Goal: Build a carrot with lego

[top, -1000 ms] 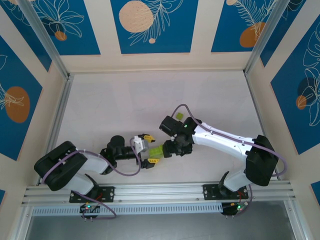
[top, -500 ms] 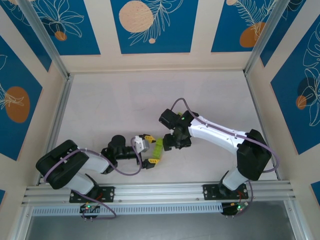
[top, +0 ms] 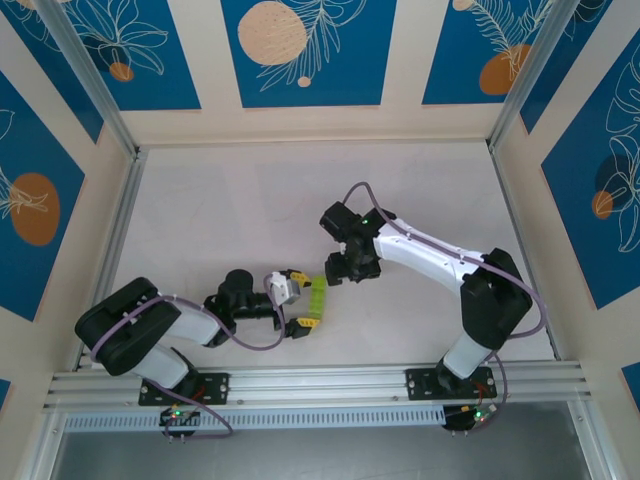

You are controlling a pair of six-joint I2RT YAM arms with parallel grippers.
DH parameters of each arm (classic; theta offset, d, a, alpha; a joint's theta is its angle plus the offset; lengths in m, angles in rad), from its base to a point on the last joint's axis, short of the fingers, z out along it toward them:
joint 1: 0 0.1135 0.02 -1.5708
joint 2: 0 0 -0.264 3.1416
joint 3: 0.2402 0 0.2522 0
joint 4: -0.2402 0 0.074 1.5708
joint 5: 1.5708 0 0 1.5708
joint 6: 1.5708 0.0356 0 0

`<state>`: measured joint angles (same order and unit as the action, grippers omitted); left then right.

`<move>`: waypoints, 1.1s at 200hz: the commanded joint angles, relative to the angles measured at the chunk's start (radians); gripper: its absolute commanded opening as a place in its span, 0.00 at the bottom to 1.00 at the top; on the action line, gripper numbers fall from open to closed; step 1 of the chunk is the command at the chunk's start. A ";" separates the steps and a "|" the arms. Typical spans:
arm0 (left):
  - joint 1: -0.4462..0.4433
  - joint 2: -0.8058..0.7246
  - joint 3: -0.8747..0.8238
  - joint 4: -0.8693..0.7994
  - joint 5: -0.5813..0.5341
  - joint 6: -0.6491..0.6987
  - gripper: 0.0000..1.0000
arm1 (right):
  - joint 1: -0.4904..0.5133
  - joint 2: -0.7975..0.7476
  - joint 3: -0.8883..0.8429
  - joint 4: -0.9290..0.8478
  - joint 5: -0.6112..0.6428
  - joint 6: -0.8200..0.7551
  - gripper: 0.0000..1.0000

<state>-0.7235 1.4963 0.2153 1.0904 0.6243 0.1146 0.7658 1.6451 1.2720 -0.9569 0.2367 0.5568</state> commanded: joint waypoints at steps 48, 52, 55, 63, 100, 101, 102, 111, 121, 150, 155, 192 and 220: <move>0.010 0.017 0.024 0.004 0.011 0.020 0.99 | 0.001 0.072 0.103 0.015 -0.031 -0.053 0.66; 0.009 0.018 0.024 0.003 0.010 0.020 0.99 | 0.000 0.074 0.106 0.015 -0.030 -0.054 0.66; 0.009 0.018 0.024 0.004 0.010 0.020 0.99 | 0.000 0.076 0.107 0.016 -0.031 -0.055 0.66; 0.009 0.019 0.025 0.003 0.008 0.019 0.99 | 0.000 0.079 0.109 0.019 -0.034 -0.059 0.66; 0.010 0.028 0.029 0.002 0.000 0.023 0.99 | 0.008 0.097 0.131 0.036 -0.063 -0.086 0.66; 0.009 0.028 0.029 0.002 -0.001 0.023 0.99 | 0.008 0.097 0.132 0.037 -0.063 -0.087 0.66; 0.009 0.028 0.029 0.002 -0.002 0.023 0.99 | 0.009 0.097 0.133 0.037 -0.063 -0.088 0.66; 0.010 0.032 0.029 0.002 -0.005 0.023 0.99 | 0.014 0.100 0.141 0.038 -0.070 -0.098 0.66; 0.011 0.034 0.029 0.002 -0.009 0.025 0.99 | 0.021 0.103 0.149 0.038 -0.078 -0.112 0.66; 0.019 0.062 0.029 0.029 -0.018 0.030 0.99 | 0.039 0.119 0.173 0.038 -0.102 -0.144 0.66; 0.024 0.067 0.027 0.038 -0.016 0.028 0.99 | 0.042 0.122 0.177 0.037 -0.109 -0.147 0.66; 0.038 0.071 0.025 0.057 -0.004 0.017 0.99 | 0.060 0.133 0.208 0.021 -0.134 -0.168 0.66; 0.039 0.071 0.029 0.054 -0.005 0.018 0.99 | 0.066 0.129 0.221 0.000 -0.089 -0.160 0.66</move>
<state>-0.6956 1.5612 0.2253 1.1130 0.6048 0.1150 0.8238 1.7733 1.4590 -0.9287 0.1455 0.4129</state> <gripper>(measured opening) 0.992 0.662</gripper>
